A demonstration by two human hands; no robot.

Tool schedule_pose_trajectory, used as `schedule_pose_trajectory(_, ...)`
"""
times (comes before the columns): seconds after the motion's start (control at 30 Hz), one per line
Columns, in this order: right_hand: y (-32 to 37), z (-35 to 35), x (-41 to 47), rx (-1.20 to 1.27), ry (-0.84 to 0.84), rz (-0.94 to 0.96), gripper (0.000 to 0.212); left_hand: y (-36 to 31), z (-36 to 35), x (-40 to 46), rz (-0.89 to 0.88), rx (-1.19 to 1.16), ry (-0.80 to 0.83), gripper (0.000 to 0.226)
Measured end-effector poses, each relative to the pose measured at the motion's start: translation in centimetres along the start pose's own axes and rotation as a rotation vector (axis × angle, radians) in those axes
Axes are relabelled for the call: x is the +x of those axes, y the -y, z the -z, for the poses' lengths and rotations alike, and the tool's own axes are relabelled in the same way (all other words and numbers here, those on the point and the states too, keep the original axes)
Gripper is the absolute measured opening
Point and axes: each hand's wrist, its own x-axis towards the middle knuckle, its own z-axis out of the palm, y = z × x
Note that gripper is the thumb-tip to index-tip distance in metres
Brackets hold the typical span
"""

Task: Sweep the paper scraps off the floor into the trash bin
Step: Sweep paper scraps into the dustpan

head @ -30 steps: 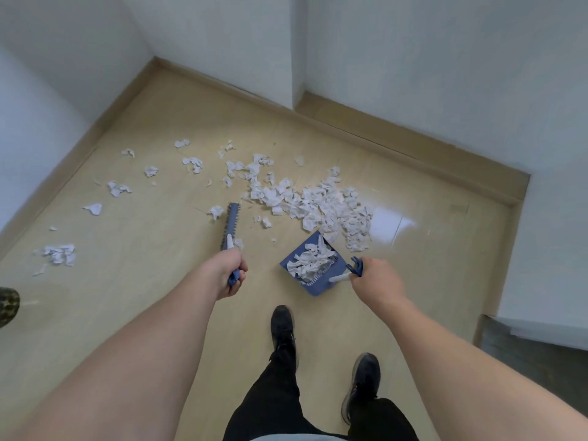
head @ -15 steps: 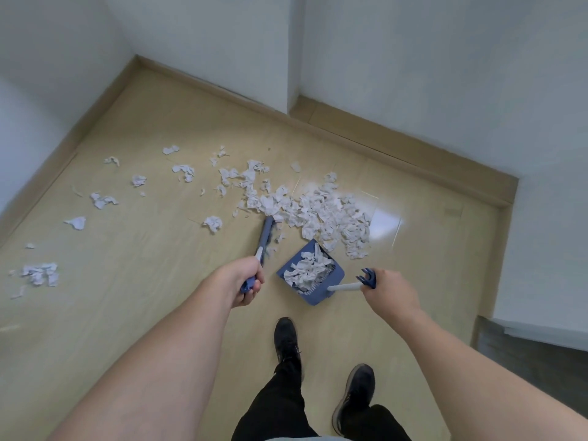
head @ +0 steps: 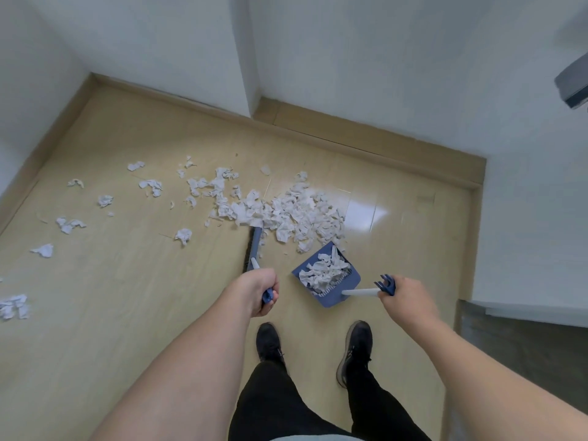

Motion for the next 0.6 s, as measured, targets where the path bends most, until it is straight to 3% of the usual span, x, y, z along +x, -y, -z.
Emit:
schedule_pose_trajectory(0.3, -10.9, 5.3, 3.6, -0.005, 0.011, 0.026, 0.010, -1.8, -12.9, -3.0, -0.034, -0.109, 0.037, 0.017)
schedule_pose_trajectory(0.6, -17.2, 5.5, 6.1, 0.066, 0.063, -0.014, 0.010, -2.7, -15.7, -5.6, -0.014, 0.025, 0.012, 0.010)
